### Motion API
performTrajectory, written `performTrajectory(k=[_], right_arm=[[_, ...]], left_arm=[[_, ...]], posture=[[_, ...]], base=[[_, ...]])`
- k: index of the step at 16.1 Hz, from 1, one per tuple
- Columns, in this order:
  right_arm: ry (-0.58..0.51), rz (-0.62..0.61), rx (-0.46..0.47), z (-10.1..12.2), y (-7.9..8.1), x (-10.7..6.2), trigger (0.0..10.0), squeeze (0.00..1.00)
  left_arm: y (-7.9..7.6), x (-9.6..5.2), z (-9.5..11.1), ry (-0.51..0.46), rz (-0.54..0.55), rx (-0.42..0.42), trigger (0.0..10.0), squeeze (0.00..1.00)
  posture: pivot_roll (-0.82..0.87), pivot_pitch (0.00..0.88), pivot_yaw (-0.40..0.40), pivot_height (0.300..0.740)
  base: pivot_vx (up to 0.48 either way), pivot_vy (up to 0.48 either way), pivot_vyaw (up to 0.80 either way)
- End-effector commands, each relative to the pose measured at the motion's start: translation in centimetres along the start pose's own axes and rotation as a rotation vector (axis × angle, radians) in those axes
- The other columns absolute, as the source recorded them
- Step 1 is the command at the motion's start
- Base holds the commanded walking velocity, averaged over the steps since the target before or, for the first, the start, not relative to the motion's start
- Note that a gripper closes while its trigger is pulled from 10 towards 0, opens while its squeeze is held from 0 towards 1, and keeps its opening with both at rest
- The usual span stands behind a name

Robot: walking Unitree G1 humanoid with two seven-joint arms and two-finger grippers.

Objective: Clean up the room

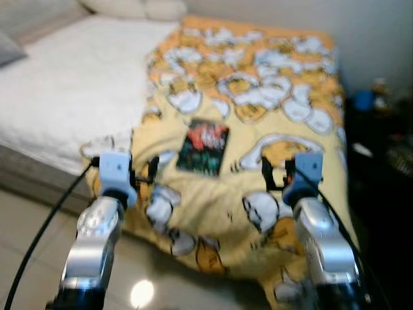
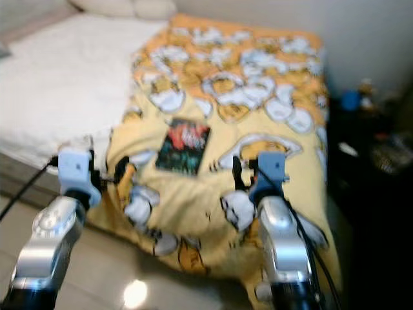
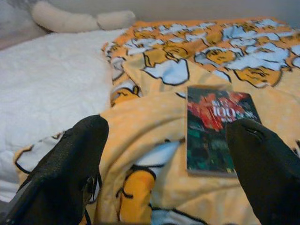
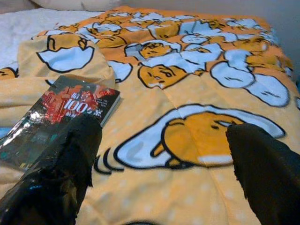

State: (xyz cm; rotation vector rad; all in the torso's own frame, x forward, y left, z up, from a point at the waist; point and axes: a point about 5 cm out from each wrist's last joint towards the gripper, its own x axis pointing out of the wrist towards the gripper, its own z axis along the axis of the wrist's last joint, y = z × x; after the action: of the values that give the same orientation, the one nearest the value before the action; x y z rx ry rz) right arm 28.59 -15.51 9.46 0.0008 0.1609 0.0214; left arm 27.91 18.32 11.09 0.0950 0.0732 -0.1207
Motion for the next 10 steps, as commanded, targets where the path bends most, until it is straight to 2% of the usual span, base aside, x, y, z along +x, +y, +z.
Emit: performTrajectory(k=[1, 10], right_arm=[[0.029, -0.024, -0.003, -0.49, -0.68, -0.11, 10.0, 0.0], [0.054, -0.034, 0.003, -0.84, -1.16, -0.1, 10.0, 0.0]], left_arm=[[-0.62, 0.03, 0.0, 0.001, -0.025, 0.007, 10.0, 1.0], [-0.99, 0.21, -0.01, 0.0, -0.04, 0.012, 10.0, 1.0]], posture=[[-0.07, 0.0, 0.009, 0.74], [-0.08, 0.0, 0.0, 0.74]], base=[[0.345, 0.0, 0.0], [0.348, 0.0, 0.0]])
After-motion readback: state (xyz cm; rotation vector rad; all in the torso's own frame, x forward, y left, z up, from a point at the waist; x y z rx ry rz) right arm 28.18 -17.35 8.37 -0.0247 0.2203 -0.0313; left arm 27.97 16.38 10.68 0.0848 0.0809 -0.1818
